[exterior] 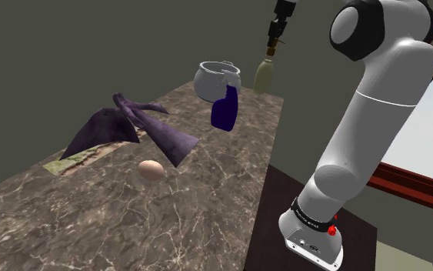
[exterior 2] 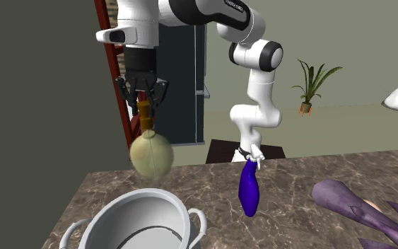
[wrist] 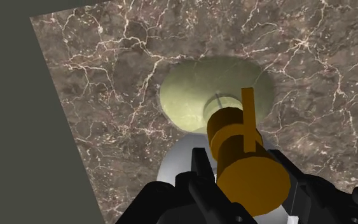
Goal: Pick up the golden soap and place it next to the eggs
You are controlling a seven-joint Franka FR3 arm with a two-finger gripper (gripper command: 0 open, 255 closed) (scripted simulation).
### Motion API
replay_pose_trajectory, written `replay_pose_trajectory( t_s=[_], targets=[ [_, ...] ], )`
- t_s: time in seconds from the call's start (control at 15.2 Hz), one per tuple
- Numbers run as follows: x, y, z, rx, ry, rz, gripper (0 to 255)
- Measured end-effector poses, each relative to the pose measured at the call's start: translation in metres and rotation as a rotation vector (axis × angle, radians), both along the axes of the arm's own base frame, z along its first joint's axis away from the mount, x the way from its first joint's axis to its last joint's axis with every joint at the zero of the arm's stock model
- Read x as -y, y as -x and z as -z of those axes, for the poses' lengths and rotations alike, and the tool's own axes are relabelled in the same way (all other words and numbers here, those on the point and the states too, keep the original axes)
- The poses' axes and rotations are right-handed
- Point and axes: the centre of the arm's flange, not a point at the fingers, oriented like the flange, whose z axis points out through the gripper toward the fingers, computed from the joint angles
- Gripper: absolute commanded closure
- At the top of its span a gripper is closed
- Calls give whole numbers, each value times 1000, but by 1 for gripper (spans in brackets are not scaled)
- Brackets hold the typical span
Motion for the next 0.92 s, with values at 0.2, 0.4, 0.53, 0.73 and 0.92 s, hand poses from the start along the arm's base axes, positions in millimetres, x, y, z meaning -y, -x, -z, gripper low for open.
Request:
replay_pose_trajectory(
  t_s=[0.2,0.4,0.53,0.73,0.92],
  targets=[
    [1,-1,-14,0,0,0,255],
    [-4,0,-26,0,-1,-1,255],
    [-24,4,-29,0,-2,-1,255],
    [-64,12,-27,0,-2,-2,255],
    [-102,19,-27,0,-2,-2,255]
  ],
)
